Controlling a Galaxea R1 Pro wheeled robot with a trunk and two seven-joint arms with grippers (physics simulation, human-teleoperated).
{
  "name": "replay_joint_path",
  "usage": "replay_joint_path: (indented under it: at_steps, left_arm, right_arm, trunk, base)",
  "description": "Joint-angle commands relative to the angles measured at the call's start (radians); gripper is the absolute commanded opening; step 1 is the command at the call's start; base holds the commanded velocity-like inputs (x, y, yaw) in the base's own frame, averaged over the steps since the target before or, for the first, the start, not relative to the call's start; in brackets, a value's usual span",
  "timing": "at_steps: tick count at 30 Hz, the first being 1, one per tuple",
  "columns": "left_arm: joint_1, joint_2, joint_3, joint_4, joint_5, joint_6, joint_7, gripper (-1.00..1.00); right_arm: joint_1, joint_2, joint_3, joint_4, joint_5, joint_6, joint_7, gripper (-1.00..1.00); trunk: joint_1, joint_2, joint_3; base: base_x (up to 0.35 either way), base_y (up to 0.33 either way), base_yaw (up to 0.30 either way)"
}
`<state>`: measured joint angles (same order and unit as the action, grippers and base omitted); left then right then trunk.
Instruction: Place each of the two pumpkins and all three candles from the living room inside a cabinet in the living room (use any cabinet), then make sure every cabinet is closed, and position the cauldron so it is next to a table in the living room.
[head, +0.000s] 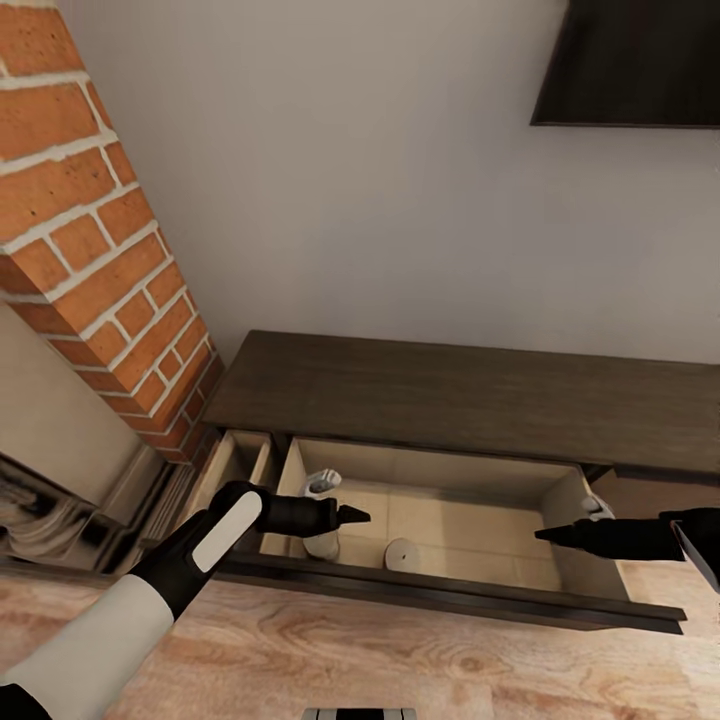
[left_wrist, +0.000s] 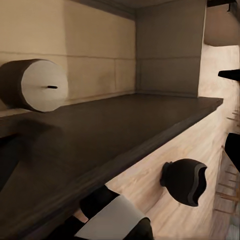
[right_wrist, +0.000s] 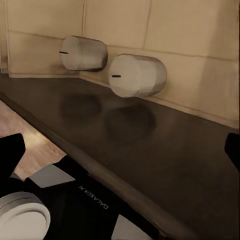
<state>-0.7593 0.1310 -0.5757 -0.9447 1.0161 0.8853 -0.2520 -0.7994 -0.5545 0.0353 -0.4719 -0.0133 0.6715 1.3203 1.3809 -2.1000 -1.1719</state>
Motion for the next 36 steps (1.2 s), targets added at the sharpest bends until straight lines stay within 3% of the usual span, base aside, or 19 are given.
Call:
replay_joint_path:
  at_steps: [1, 10, 12, 14, 18, 23, 25, 27, 28, 31, 36]
  left_arm:
    - [0.0, -0.001, -0.001, 0.0, -0.001, 0.001, 0.0, 1.0]
    - [0.001, -0.009, -0.005, -0.005, -0.001, 0.005, 0.0, 1.0]
    - [0.001, -0.013, -0.011, -0.011, -0.001, 0.006, 0.0, 1.0]
    - [0.001, -0.008, -0.019, -0.027, -0.001, 0.016, 0.0, 1.0]
    - [0.0, 0.024, -0.022, -0.084, -0.002, 0.076, 0.0, 1.0]
    - [0.0, 0.061, -0.023, -0.103, 0.0, 0.104, 0.0, 1.0]
    - [0.0, 0.07, -0.031, -0.104, -0.001, 0.114, 0.0, 1.0]
    - [-0.001, 0.079, -0.055, -0.106, -0.001, 0.121, 0.0, 1.0]
    - [-0.001, 0.089, -0.093, -0.097, -0.002, 0.121, 0.0, 1.0]
    - [0.001, 0.082, -0.099, -0.095, -0.002, 0.12, 0.001, 1.0]
    - [0.002, 0.078, -0.1, -0.099, -0.002, 0.117, 0.002, 1.0]
  right_arm:
    - [0.0, 0.0, 0.0, 0.0, -0.001, -0.005, -0.01, 1.0]
    - [0.0, 0.001, 0.0, 0.003, -0.005, -0.021, -0.057, 1.0]
    - [0.0, 0.001, 0.0, 0.002, -0.003, -0.021, -0.097, 1.0]
    - [0.0, 0.0, -0.001, -0.001, -0.001, -0.019, -0.133, 1.0]
    - [0.0, -0.007, 0.0, -0.003, 0.0, -0.011, -0.179, 1.0]
    - [0.0, -0.001, 0.007, 0.002, 0.002, -0.009, -0.186, 1.0]
    - [0.0, 0.002, 0.039, 0.007, 0.015, -0.009, -0.186, 1.0]
    - [0.0, -0.002, 0.054, 0.01, 0.021, -0.008, -0.178, 1.0]
    - [0.0, 0.001, 0.058, 0.013, 0.018, -0.007, -0.158, 1.0]
    - [0.001, 0.014, 0.06, 0.042, 0.017, -0.007, -0.156, 1.0]
    - [0.001, 0.015, 0.06, 0.047, 0.016, -0.007, -0.156, 1.0]
  trunk:
    - [-0.004, 0.007, 0.003]
    - [-0.038, 0.07, 0.031]
    - [-0.046, 0.084, 0.038]
    - [-0.054, 0.098, 0.044]
    - [-0.069, 0.126, 0.056]
    - [-0.088, 0.161, 0.072]
    - [-0.096, 0.175, 0.078]
    - [-0.104, 0.189, 0.085]
    - [-0.107, 0.196, 0.088]
    - [-0.119, 0.217, 0.097]
    - [-0.138, 0.252, 0.113]
  base:
    - [0.0, 0.0, 0.0]
    - [0.0, 0.0, 0.0]
    - [0.0, 0.0, 0.0]
    - [0.0, 0.0, 0.0]
    - [0.0, 0.0, 0.0]
    - [0.0, 0.0, 0.0]
    - [0.0, 0.0, 0.0]
    - [0.0, 0.0, 0.0]
    - [0.0, 0.0, 0.0]
    - [0.0, 0.0, 0.0]
    - [0.0, 0.0, 0.0]
